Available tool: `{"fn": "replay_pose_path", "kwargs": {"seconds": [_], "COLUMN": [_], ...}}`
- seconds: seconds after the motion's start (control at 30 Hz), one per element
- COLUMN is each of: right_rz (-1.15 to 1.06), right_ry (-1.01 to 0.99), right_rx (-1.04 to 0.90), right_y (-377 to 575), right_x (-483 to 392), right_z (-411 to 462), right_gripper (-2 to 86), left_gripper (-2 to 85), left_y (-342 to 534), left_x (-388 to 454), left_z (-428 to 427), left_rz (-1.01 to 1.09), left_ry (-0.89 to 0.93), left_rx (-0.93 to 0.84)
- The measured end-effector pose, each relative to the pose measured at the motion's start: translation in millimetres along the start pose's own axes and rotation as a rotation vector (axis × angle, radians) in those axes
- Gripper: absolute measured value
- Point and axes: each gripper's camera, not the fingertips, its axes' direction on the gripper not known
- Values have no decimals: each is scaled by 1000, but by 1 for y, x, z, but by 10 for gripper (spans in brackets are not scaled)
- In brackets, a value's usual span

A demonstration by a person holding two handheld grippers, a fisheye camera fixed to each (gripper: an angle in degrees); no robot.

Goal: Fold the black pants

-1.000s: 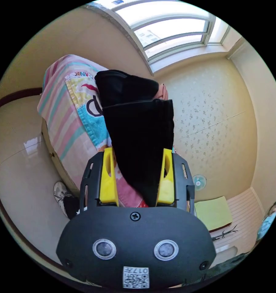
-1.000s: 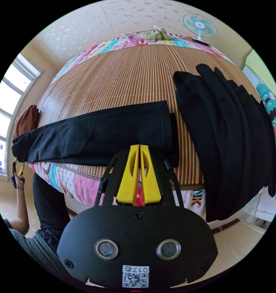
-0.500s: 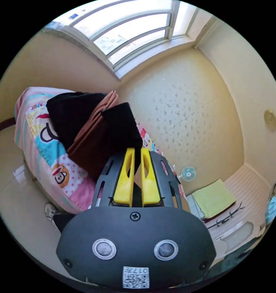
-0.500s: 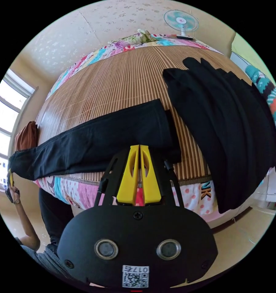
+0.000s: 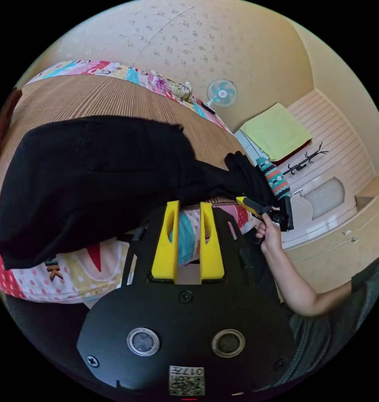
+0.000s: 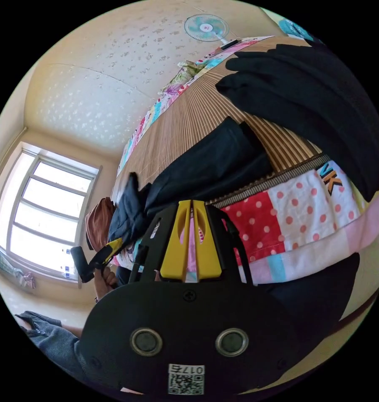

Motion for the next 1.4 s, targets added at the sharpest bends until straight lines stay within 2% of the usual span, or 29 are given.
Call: {"fn": "replay_pose_path", "kwargs": {"seconds": [0.1,0.2,0.27,0.4,0.53,0.6,0.67,0.7,0.8,0.83,1.0,1.07,1.23,1.3,1.4], "right_rz": [-35,-107,-162,-207,-283,-298,-302,-307,-328,-303,-294,-314,-271,-184,-70], "right_ry": [-51,-131,-151,-186,-124,-30,109,134,188,156,-208,-332,-416,-406,-414], "right_rx": [-17,-4,-28,-97,-124,-137,-116,-109,-181,-294,-459,-549,-666,-657,-512], "right_y": [-4,-10,-19,-31,-36,-43,-54,-57,-73,-81,-87,-83,-99,-116,-144], "right_x": [4,-7,-22,-45,-74,-86,-98,-100,-100,-95,-95,-106,-119,-103,-61], "right_z": [-4,-6,-2,9,15,16,9,8,13,24,20,27,17,-3,-65], "right_gripper": [20,26,31,29,16,11,8,8,5,5,4,4,4,4,4], "left_gripper": [80,88,130,189,197,133,65,61,48,47,45,46,50,57,76], "left_y": [23,38,54,76,94,109,126,130,137,136,109,85,38,25,19], "left_x": [-14,-40,-70,-128,-177,-174,-186,-189,-186,-175,-93,-46,36,54,67], "left_z": [-20,-69,-111,-131,-89,-83,-75,-75,-89,-100,-137,-123,-25,24,91], "left_rz": [14,-56,-182,-384,-519,-521,-565,-567,-463,-389,-3,133,267,283,326], "left_ry": [49,-88,-236,-351,-201,-194,-9,48,242,274,275,295,242,265,355], "left_rx": [87,236,380,428,289,323,337,348,403,446,522,457,276,187,37]}}
